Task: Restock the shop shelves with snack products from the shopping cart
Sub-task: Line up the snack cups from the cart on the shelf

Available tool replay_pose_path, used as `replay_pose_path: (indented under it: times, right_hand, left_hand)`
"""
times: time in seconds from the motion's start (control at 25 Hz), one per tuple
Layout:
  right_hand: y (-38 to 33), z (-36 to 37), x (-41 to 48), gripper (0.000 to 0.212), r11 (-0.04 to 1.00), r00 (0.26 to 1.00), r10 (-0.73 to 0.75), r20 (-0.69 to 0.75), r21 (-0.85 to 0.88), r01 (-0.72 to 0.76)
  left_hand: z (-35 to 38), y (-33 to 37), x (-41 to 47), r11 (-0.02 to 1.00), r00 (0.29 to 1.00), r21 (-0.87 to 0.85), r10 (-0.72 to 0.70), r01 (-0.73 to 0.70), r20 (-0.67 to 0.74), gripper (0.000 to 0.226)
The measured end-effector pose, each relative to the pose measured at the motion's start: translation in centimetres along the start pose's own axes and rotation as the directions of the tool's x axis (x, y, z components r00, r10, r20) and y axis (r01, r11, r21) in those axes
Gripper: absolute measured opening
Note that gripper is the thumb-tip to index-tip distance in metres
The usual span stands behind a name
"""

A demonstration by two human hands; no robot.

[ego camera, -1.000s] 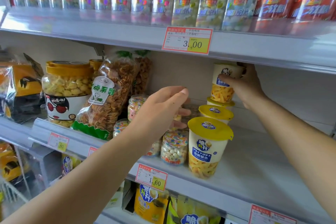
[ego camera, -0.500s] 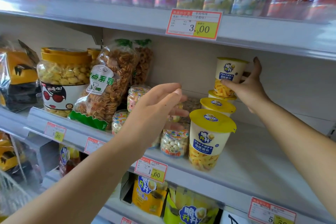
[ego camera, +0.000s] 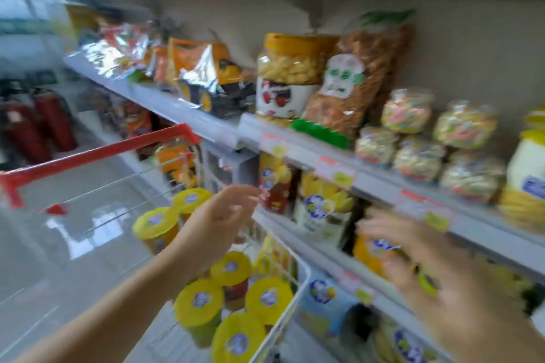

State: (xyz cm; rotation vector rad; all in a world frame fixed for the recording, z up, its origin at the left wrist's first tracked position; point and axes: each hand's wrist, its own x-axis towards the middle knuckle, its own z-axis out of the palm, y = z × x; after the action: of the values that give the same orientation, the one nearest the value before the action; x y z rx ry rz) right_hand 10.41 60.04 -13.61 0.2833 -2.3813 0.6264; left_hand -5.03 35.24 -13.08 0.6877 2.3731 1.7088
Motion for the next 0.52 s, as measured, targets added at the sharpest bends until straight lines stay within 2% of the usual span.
replay_pose_path:
  times: [0.08, 0.16, 0.2, 0.24, 0.32, 0.36, 0.52]
  right_hand:
    - [-1.8, 8.8, 0.4, 0.049, 0.996, 0.959, -0.079, 0.271, -0.015, 0.086]
    - [-2.2, 14.4, 0.8, 0.081, 1.0, 0.813, 0.012, 0.583, -0.002, -0.013]
    - [-1.2, 16.4, 1.0, 0.09, 0.998, 0.742, 0.05, 0.669, -0.052, -0.02]
    - [-1.1, 17.0, 0.9, 0.085, 0.994, 0.716, 0.066, 0.695, -0.106, 0.012]
    - [-0.6, 17.6, -0.1, 0.061, 0.986, 0.799, 0.067, 0.597, -0.162, 0.039]
    - [-0.4, 17.5, -0.6, 0.057, 0.976, 0.827, 0.116, 0.55, -0.218, 0.008]
    - [1.6, 14.9, -2.6, 0.061, 0.964, 0.82, 0.186, 0.542, -0.263, -0.045]
  left_hand:
    - [-3.1, -5.0, -1.4, 0.96, 0.997, 0.27, -0.078, 0.072, 0.013, 0.024]
    - [-4.7, -8.5, -3.3, 0.799, 0.988, 0.594, -0.149, 0.091, 0.05, 0.029]
    - [-4.9, -9.3, -4.2, 0.721, 0.982, 0.689, -0.173, 0.072, 0.078, 0.033]
    - [-4.7, -9.5, -5.1, 0.657, 0.974, 0.752, -0.202, 0.058, 0.101, 0.039]
    - [-3.7, -9.3, -6.2, 0.591, 0.973, 0.805, -0.206, 0.041, 0.102, 0.049]
    - [-3.0, -8.9, -6.4, 0.572, 0.98, 0.819, -0.184, 0.039, 0.082, 0.052]
    - [0.9, -7.6, -7.5, 0.527, 0.99, 0.85, -0.113, -0.013, 0.085, 0.057]
